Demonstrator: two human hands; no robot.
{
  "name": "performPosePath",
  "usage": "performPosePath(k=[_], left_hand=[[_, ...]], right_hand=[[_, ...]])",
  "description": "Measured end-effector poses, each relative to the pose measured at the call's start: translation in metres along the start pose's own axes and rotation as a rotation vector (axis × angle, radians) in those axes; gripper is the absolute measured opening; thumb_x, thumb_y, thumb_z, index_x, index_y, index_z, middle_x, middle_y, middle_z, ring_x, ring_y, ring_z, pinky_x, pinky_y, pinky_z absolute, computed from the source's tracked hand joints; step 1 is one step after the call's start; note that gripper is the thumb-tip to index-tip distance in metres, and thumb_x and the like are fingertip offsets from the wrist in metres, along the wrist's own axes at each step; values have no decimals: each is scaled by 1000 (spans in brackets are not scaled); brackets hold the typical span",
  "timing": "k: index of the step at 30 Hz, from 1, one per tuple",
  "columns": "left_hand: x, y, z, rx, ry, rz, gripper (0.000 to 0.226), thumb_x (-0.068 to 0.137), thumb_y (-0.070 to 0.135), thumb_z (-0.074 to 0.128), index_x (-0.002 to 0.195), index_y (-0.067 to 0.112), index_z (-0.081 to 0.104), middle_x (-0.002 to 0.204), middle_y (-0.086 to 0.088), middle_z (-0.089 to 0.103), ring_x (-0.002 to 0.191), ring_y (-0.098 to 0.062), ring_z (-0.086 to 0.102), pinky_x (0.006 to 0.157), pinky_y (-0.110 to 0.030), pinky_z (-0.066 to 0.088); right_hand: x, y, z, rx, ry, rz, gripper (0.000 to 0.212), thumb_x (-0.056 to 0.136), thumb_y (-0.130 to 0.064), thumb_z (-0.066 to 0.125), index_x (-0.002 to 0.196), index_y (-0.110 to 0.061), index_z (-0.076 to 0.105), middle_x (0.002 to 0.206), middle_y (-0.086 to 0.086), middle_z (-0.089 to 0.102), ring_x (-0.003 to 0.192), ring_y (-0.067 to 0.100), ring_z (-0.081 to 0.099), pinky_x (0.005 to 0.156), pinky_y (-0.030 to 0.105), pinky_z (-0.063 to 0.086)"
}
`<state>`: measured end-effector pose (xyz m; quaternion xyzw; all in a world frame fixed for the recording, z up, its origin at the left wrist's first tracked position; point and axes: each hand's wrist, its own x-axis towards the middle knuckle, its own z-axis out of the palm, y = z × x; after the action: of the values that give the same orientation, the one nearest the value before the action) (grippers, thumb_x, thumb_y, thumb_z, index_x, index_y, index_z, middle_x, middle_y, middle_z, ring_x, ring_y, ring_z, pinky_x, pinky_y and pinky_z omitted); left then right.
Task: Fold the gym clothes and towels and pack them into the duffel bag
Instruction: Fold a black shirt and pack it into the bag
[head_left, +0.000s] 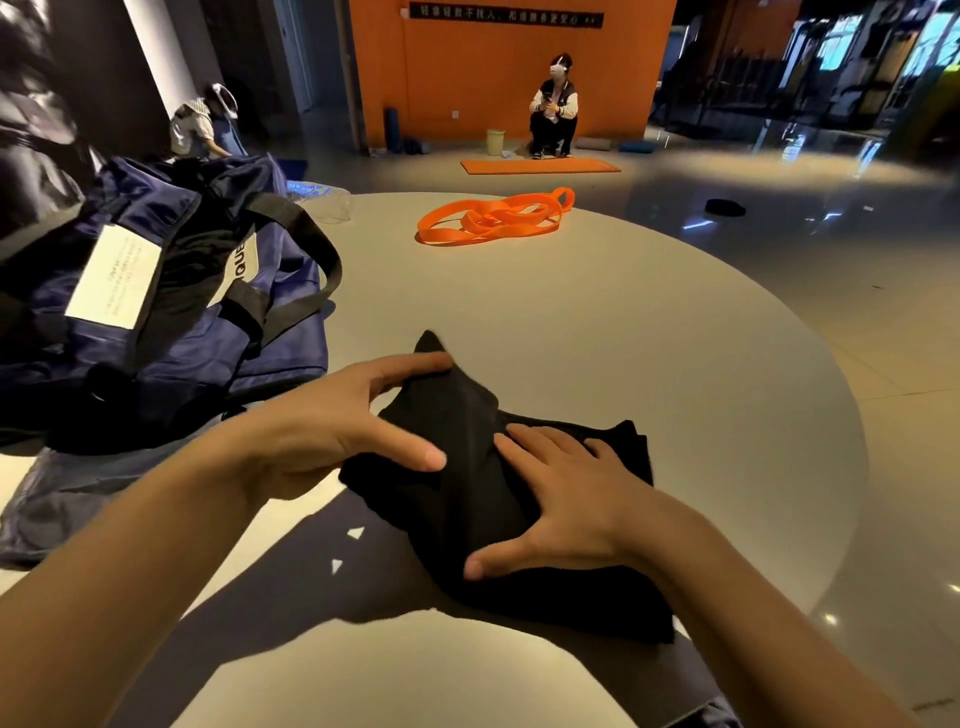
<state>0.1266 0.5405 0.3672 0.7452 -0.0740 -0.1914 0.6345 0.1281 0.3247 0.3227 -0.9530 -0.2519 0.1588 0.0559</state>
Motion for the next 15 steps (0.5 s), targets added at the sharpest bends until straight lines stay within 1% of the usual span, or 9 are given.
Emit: performPosePath(k=[2,3,4,6,8,10,11,13,15], left_hand=[[4,10,10,32,17,34,81,54,2,88,119,41,58,136,11,47,113,-15,58,77,-25,58],[7,14,18,71,41,54,76,61,1,83,120,40,55,139,10,45,114,-14,56,78,-22,57],[10,17,24,107,67,79,73,67,0,79,123,40,53,142,8,42,115,-12,53,78,-18,54],[17,23,37,142,94,122,70,76,4,75,131,38,48,146,9,37,118,-8,45,78,-13,47],[25,26,52,132,82,130,66,81,13,72,137,36,45,141,13,38,105,-4,50,71,-9,47],[29,26,77,150,47,119,64,85,24,68,140,38,40,127,18,39,89,2,51,64,-9,50],[31,21,91,193,6,117,65,86,30,67,143,40,36,126,19,40,93,1,53,68,-12,53],[32,7,119,348,-111,139,71,88,40,63,147,43,24,140,17,37,108,-4,53,83,-20,53],[27,-8,133,540,-123,236,71,90,44,57,148,47,15,147,21,30,105,-1,49,91,-18,45]], right_hand=[[1,-11,11,171,240,-119,100,65,-84,50,147,-37,19,153,-11,24,141,11,21,117,40,13],[-2,-12,15,303,393,-160,80,68,-75,56,136,-39,33,138,-14,41,128,8,37,110,34,28],[-6,-10,19,430,536,-152,62,73,-61,63,126,-38,41,122,-18,48,115,4,45,98,28,37],[-19,-1,26,642,751,-7,51,82,-40,67,128,-36,44,117,-22,48,108,-2,47,90,18,40],[-30,12,32,859,832,138,47,90,-32,61,133,-36,42,117,-20,52,107,-3,52,91,16,44],[-37,16,36,1104,839,180,34,94,-41,48,128,-39,42,112,-15,58,101,4,60,92,25,50],[-39,16,36,1244,848,183,35,93,-49,41,126,-40,43,110,-14,59,98,4,62,91,29,52],[-44,18,36,1473,867,184,45,86,-61,32,126,-43,45,113,-15,58,98,4,63,88,33,54],[-50,21,35,1597,869,192,50,82,-67,32,128,-49,42,116,-17,59,101,6,63,82,30,55]])
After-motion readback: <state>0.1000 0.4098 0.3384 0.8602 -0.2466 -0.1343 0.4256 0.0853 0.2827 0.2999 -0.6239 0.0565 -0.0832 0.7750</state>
